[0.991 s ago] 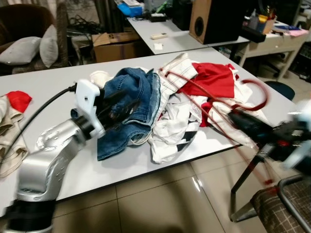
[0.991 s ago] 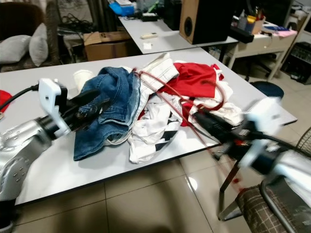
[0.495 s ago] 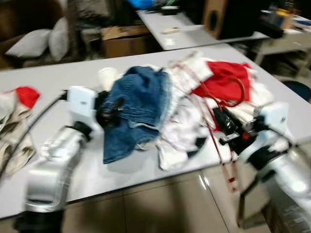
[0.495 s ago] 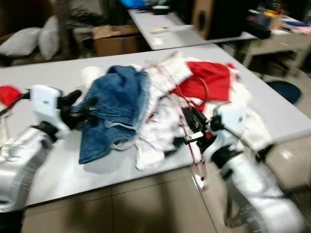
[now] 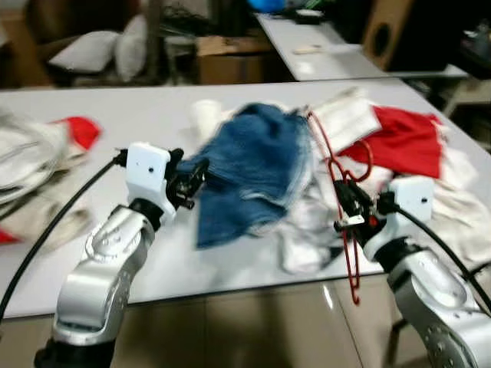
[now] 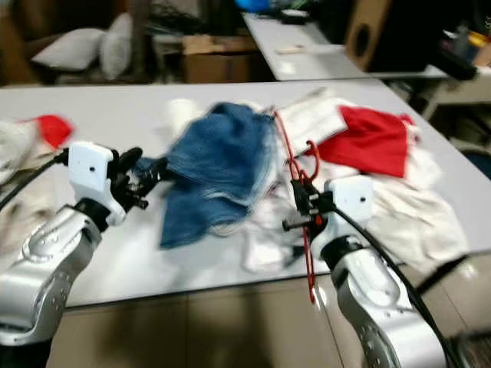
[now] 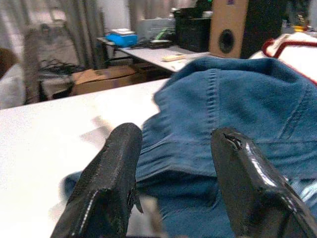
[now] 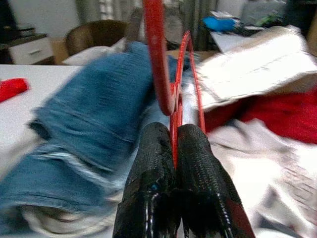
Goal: Hang hanger
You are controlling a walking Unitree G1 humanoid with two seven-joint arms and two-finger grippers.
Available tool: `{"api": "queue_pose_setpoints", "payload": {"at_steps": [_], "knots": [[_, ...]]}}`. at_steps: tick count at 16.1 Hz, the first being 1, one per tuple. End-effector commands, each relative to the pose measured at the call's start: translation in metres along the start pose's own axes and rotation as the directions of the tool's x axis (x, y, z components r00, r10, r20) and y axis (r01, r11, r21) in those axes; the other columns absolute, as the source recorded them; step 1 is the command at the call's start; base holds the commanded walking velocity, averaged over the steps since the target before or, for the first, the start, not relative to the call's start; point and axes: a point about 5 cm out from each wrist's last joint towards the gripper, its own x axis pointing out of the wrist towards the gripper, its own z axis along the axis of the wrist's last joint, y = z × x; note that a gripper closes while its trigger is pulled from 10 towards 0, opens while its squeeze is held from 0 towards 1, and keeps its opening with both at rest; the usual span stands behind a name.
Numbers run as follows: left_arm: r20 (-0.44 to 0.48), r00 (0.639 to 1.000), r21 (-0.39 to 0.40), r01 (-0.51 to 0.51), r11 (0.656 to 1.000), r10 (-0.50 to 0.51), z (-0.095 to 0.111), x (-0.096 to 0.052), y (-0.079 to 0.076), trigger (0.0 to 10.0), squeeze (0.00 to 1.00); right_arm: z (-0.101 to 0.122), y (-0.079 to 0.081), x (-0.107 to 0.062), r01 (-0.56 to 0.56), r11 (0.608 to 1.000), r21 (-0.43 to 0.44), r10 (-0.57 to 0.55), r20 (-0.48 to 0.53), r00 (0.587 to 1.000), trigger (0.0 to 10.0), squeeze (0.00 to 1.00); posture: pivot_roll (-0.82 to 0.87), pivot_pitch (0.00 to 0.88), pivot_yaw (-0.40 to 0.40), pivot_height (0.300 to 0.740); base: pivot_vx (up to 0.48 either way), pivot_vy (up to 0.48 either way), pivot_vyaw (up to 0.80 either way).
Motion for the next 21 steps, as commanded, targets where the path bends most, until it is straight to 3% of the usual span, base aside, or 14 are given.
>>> {"api": "queue_pose_setpoints", "payload": {"at_steps": [1,13,17,21], "knots": [[-0.002,1.000,0.005,-0.007,1.000,0.007,0.001,-0.001,0.000,10.0,0.00,0.000,0.004,0.001,-0.022,1.000,0.001,0.022,0.004,1.000,10.0,0.00,0.02,0.000,-0.005,0.740,0.000,0.322,0.80],[-0.015,0.999,0.007,0.036,0.999,-0.036,0.001,0.007,-0.004,10.0,0.00,-0.009,0.002,-0.002,0.023,0.999,0.049,-0.023,0.010,1.000,10.0,0.00,0.00,0.000,0.032,0.740,0.000,0.290,0.77],[-0.036,0.998,-0.031,0.051,0.998,-0.052,-0.008,0.009,-0.010,10.0,0.00,-0.016,-0.011,-0.002,0.125,0.986,0.110,-0.120,-0.055,0.991,10.0,0.00,-0.03,0.000,0.042,0.740,0.000,0.000,0.00],[-0.073,0.992,-0.055,0.095,0.994,-0.099,-0.017,0.009,-0.014,10.0,0.00,-0.008,-0.011,-0.003,0.119,0.992,0.036,-0.118,-0.025,0.993,10.0,0.00,-0.06,0.000,0.060,0.740,0.000,0.000,0.00]]}}
